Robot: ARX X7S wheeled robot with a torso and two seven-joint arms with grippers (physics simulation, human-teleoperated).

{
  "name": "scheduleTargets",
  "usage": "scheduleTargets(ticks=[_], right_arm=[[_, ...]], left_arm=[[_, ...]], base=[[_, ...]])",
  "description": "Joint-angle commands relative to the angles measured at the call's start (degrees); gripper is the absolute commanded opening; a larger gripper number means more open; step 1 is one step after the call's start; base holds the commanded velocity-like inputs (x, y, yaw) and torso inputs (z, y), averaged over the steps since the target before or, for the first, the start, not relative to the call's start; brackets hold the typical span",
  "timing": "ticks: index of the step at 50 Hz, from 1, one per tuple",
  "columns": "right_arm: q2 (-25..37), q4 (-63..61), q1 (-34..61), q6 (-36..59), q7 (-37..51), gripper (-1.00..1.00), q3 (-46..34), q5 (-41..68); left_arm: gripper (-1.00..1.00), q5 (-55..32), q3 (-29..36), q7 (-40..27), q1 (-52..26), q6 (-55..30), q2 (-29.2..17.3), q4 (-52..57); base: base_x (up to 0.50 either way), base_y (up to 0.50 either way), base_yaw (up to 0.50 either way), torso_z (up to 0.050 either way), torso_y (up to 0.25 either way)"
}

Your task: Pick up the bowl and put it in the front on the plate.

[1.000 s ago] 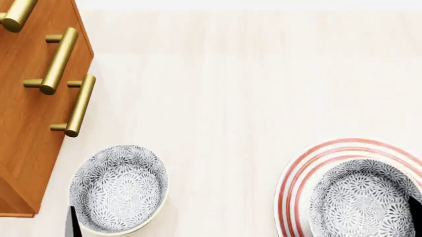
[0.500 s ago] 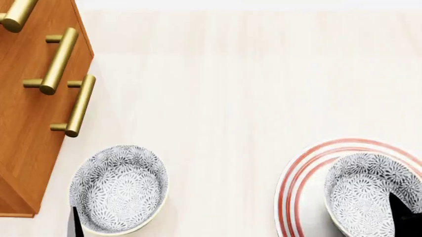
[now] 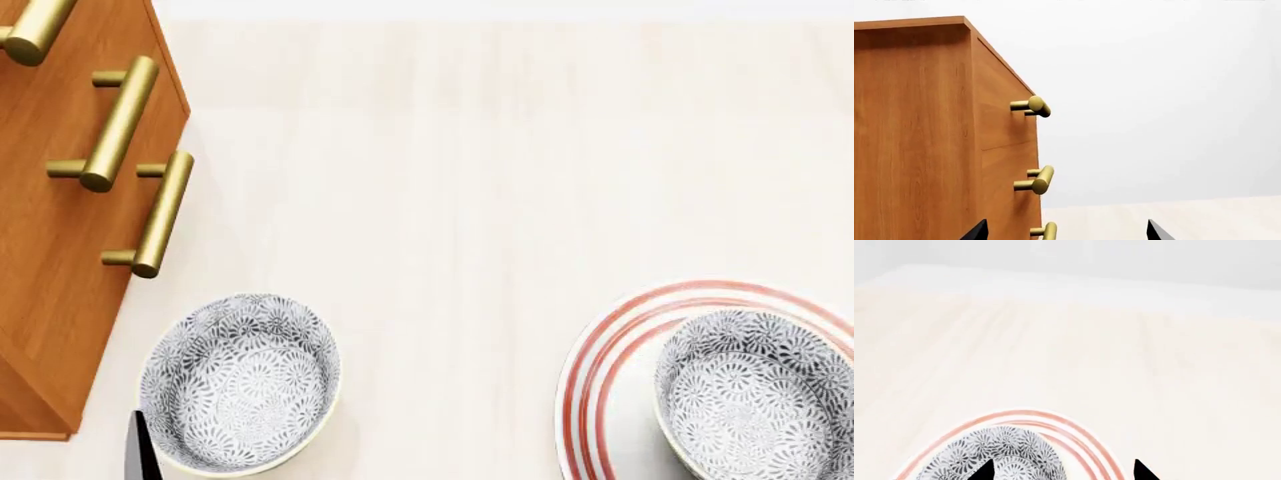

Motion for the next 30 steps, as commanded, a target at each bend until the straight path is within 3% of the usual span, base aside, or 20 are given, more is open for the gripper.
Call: scheduleTargets(ticks=[1, 9, 11, 18, 26, 30], right_arm=[[-5.11, -5.98, -3.54, -1.14, 1.74, 1.0, 10.82, 1.79], [-12.19, -12.64, 3.92, -3.97, 13.6, 1.0, 12.79, 3.43], [-17.47, -14.76, 5.91, -6.94, 17.31, 1.0, 14.55, 3.77], [-27.83, -24.13, 1.63, -20.93, 11.04, 1.0, 15.32, -3.86], [-32.8, -31.45, 0.54, -30.78, 7.43, 1.0, 16.34, -9.72], [-33.86, -32.48, -0.01, -31.03, 7.93, 1.0, 16.4, -8.42]], left_arm=[[1.0, -0.35, -1.41, -0.2, -0.1, -0.56, 0.32, 1.22], [1.0, -2.43, -3.92, -1.49, -0.83, -2.76, -0.22, 4.05], [1.0, -3.55, -5.49, -2.09, -1.37, -4.04, -0.77, 6.06], [1.0, -4.13, -9.37, -4.31, -1.37, -6.16, -1.94, 11.73], [1.0, -4.6, -10.85, -5.21, -1.05, -6.64, -2.48, 14.19], [1.0, -4.6, -11.35, -5.59, -0.61, -6.65, -2.69, 15.41]], base=[[0.0, 0.0, 0.0, 0.0, 0.0], [0.0, 0.0, 0.0, 0.0, 0.0], [0.0, 0.0, 0.0, 0.0, 0.0], [0.0, 0.0, 0.0, 0.0, 0.0], [0.0, 0.0, 0.0, 0.0, 0.0], [0.0, 0.0, 0.0, 0.0, 0.0]])
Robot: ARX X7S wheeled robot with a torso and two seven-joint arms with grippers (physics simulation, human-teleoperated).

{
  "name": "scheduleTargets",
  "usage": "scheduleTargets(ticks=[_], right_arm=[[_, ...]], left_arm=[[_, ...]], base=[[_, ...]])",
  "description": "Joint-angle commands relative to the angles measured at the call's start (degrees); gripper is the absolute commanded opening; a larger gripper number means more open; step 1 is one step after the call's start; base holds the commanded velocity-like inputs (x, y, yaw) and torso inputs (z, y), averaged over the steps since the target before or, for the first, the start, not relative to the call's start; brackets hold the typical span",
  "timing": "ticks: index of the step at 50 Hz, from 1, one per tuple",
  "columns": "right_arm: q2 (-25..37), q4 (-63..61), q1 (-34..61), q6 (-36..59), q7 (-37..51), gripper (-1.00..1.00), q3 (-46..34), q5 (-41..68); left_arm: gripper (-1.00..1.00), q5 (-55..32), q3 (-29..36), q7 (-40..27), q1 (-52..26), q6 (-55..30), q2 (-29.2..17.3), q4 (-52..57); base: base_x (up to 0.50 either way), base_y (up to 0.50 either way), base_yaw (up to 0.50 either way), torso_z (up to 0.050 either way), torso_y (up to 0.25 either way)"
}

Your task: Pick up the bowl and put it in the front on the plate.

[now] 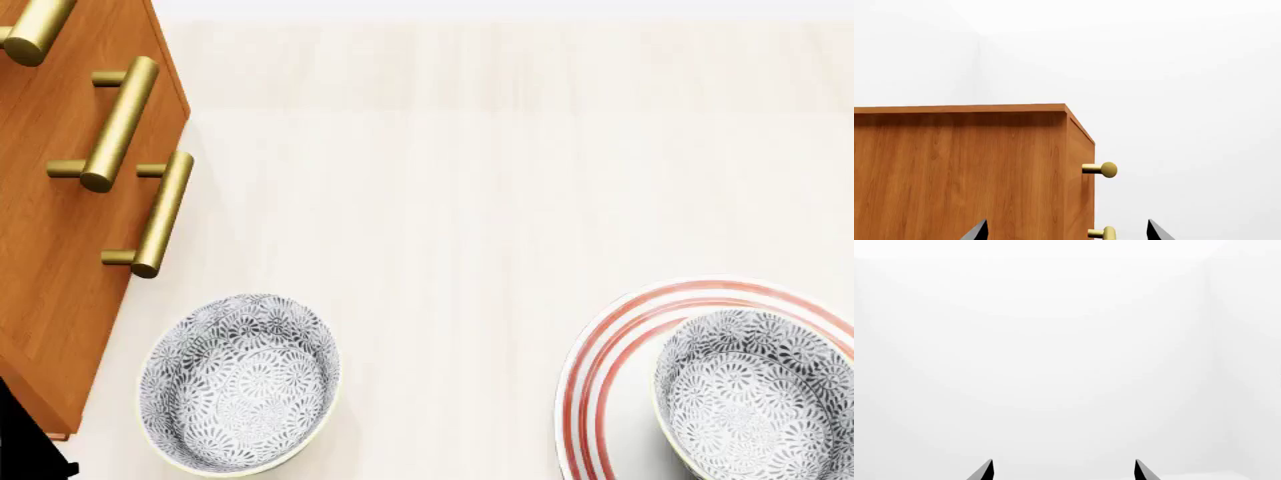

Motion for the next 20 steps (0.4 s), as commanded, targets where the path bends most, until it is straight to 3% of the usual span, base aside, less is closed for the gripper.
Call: scheduleTargets(ticks=[1, 20], right_arm=[[-8.02, -7.55, -1.4, -9.17, -2.01, 1.0, 1.81, -4.4], [-25.25, 0.56, -7.06, -31.47, -15.62, 1.0, -16.09, -24.93]], left_arm=[[1.0, -0.15, -3.16, -1.03, 0.51, -1.05, -0.35, 4.28], [1.0, 2.94, -6.51, -3.23, 4.94, 6.1, -1.71, 4.57]], base=[[0.0, 0.0, 0.0, 0.0, 0.0], [0.0, 0.0, 0.0, 0.0, 0.0]])
